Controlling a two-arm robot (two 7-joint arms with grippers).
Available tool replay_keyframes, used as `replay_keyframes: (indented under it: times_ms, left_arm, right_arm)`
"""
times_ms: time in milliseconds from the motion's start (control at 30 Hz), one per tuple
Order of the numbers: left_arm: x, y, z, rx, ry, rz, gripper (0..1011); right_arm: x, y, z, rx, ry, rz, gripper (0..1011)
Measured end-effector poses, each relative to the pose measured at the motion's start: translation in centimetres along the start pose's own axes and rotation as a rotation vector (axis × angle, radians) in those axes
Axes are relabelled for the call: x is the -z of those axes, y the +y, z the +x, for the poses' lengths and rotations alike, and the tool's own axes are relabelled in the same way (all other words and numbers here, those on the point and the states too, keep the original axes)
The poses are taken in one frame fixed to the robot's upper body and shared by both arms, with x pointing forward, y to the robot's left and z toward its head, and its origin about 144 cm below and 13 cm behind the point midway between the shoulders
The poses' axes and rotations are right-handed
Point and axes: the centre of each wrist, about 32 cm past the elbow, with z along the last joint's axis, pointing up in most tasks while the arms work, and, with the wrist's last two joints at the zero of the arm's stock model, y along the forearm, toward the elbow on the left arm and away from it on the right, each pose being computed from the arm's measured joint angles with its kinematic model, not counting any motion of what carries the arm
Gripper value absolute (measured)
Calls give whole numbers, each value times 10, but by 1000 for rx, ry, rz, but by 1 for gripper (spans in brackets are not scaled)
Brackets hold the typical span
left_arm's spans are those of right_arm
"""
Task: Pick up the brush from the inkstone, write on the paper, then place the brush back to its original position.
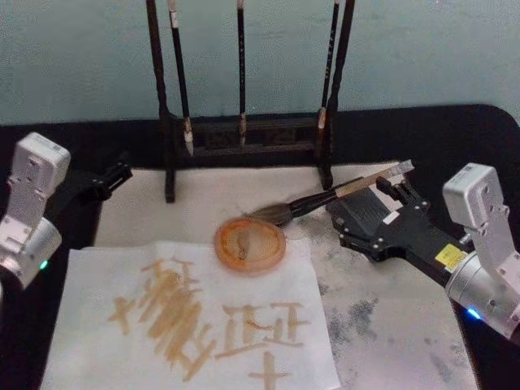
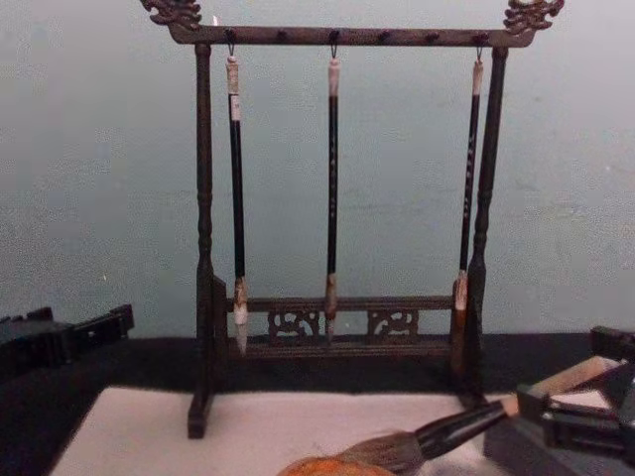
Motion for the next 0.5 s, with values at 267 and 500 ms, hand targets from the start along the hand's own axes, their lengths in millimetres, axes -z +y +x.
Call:
replay_keyframes:
  times_ms: [267,500]
  left_arm:
    - [0,0,0,0,0,0,1002]
    - [0,0,0,0,0,0,1002]
  right_arm:
    - [0,0,0,1,2,1,1006]
    - [0,0,1,2,4,1,1006]
